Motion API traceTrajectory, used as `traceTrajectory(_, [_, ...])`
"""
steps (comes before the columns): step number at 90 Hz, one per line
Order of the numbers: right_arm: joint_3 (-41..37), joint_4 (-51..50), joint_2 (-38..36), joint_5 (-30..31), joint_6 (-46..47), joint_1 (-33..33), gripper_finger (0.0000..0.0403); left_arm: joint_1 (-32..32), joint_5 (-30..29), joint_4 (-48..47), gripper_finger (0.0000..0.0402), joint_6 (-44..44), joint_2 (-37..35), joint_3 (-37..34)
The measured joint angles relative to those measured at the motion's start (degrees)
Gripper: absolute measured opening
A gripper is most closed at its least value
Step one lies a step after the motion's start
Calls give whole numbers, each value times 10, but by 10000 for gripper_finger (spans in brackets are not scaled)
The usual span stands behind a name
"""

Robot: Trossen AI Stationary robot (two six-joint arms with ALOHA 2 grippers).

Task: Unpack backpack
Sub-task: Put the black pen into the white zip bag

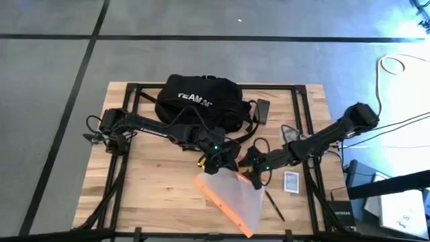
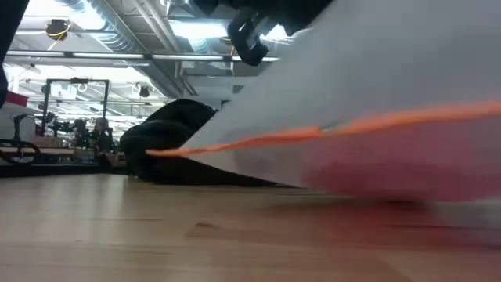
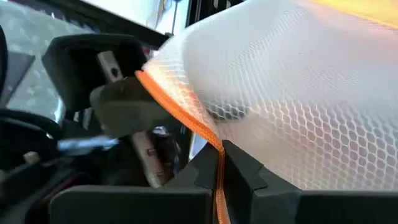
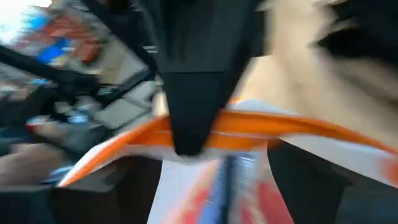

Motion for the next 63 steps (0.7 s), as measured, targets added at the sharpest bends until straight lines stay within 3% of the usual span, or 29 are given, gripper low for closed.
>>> traceTrajectory(37, [0, -363, -155, 53, 120, 10, 236, -1, -2, -17, 0, 3, 1, 0])
traceTrajectory(63, [0, -561, -159, 47, 352, 111, 225, -1, -2, -31, 0, 4, 1, 0])
